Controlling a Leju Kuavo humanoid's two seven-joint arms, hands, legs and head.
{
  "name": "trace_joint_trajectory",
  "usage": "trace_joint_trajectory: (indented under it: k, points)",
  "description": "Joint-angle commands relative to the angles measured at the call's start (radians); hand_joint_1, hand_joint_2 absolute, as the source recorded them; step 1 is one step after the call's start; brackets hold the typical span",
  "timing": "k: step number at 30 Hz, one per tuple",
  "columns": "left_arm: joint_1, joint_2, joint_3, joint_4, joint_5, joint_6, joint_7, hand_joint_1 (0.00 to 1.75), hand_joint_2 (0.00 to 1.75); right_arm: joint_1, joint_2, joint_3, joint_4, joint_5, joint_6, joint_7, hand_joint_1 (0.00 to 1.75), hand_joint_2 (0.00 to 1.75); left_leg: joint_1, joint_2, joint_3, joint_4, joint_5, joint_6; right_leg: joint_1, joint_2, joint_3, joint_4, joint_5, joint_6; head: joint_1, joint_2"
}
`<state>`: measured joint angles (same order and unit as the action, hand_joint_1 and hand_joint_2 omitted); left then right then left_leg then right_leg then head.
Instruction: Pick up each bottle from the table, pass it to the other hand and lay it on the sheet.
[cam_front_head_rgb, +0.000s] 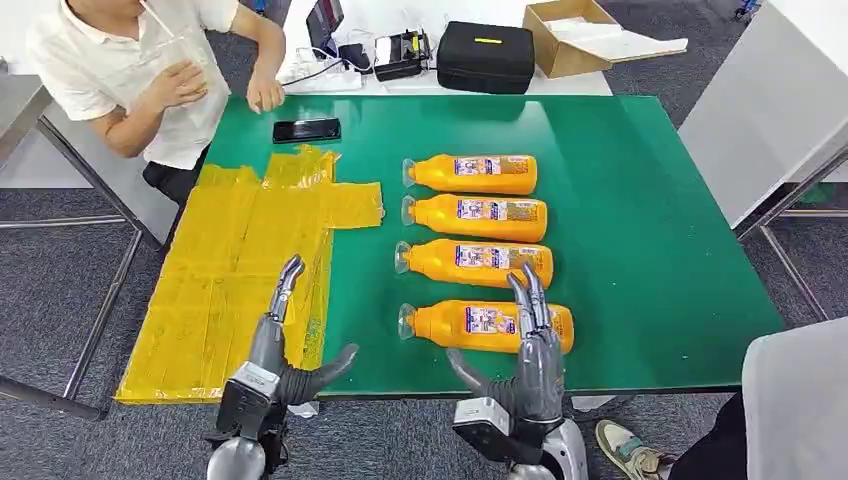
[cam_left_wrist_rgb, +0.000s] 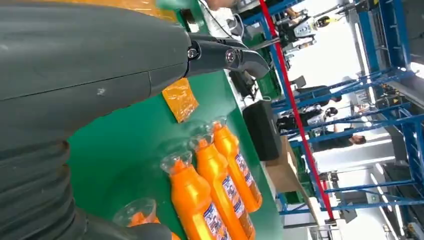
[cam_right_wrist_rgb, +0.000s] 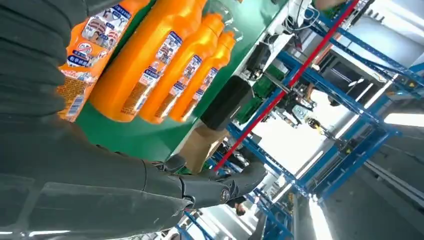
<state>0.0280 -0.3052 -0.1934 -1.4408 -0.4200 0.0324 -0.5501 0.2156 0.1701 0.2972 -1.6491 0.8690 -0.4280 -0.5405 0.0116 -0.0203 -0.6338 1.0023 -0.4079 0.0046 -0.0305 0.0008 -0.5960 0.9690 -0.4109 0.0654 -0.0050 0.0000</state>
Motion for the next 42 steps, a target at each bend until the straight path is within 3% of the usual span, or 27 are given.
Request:
trace_joint_trajectory:
  k: [1, 7, 16, 24, 26, 31, 37, 42]
  points:
    - [-0.074, 0.010, -0.034, 0.098, 0.029, -0.011, 0.009, 0.00, 1.75, -0.071, -0.078, -0.063, 0.097, 0.334, -0.012, 0.195, 0.00, 1.75, 0.001, 0.002, 0.009, 0.000, -0.003, 0.001, 0.002, -0.001, 0.010, -0.002, -0.002, -0.005, 0.000, 0.000]
    - [-0.083, 0.006, -0.065, 0.098, 0.042, -0.010, -0.001, 0.00, 1.75, -0.107, -0.200, -0.079, 0.184, 0.452, 0.069, 0.280, 0.00, 1.75, 0.001, 0.000, 0.005, -0.001, -0.001, 0.001, 0.001, -0.002, 0.007, -0.003, 0.000, -0.003, 0.000, 0.000]
    - [-0.091, 0.001, -0.092, 0.124, 0.049, -0.016, -0.006, 0.00, 1.75, -0.198, -0.231, -0.101, 0.376, 0.497, 0.145, 0.366, 0.00, 1.75, 0.000, 0.001, 0.007, 0.000, -0.002, 0.000, 0.001, 0.000, 0.008, -0.002, -0.001, -0.003, 0.000, 0.000]
    - [-0.086, -0.005, -0.099, 0.131, 0.050, -0.010, -0.004, 0.00, 1.75, -0.193, -0.234, -0.129, 0.401, 0.511, 0.214, 0.407, 0.00, 1.75, 0.000, 0.002, 0.008, 0.000, -0.003, 0.001, 0.002, -0.001, 0.010, -0.002, -0.002, -0.004, -0.001, 0.000]
    - [-0.088, -0.006, -0.101, 0.133, 0.049, -0.010, -0.003, 0.00, 1.75, -0.197, -0.232, -0.131, 0.418, 0.511, 0.225, 0.412, 0.00, 1.75, 0.000, 0.000, 0.002, 0.000, 0.000, 0.000, 0.000, -0.001, 0.003, -0.001, 0.000, -0.001, -0.001, 0.000]
    - [-0.094, -0.012, -0.120, 0.138, 0.044, -0.010, 0.003, 0.00, 1.75, -0.203, -0.240, -0.144, 0.455, 0.507, 0.259, 0.435, 0.00, 1.75, 0.001, 0.001, 0.008, 0.001, -0.004, 0.001, 0.002, -0.001, 0.011, -0.002, -0.002, -0.005, -0.001, 0.000]
    - [-0.097, -0.015, -0.136, 0.140, 0.042, -0.011, 0.006, 0.00, 1.75, -0.228, -0.241, -0.152, 0.497, 0.503, 0.302, 0.449, 0.00, 1.75, 0.000, 0.000, 0.004, 0.000, -0.001, 0.001, 0.001, -0.002, 0.005, -0.001, 0.000, -0.002, -0.001, 0.000]
    - [-0.104, -0.014, -0.139, 0.153, 0.044, -0.011, 0.008, 0.00, 1.75, -0.244, -0.245, -0.152, 0.523, 0.499, 0.309, 0.448, 0.00, 1.75, 0.000, 0.000, 0.009, 0.000, -0.001, 0.001, 0.001, -0.002, 0.010, -0.002, -0.001, -0.004, -0.001, 0.000]
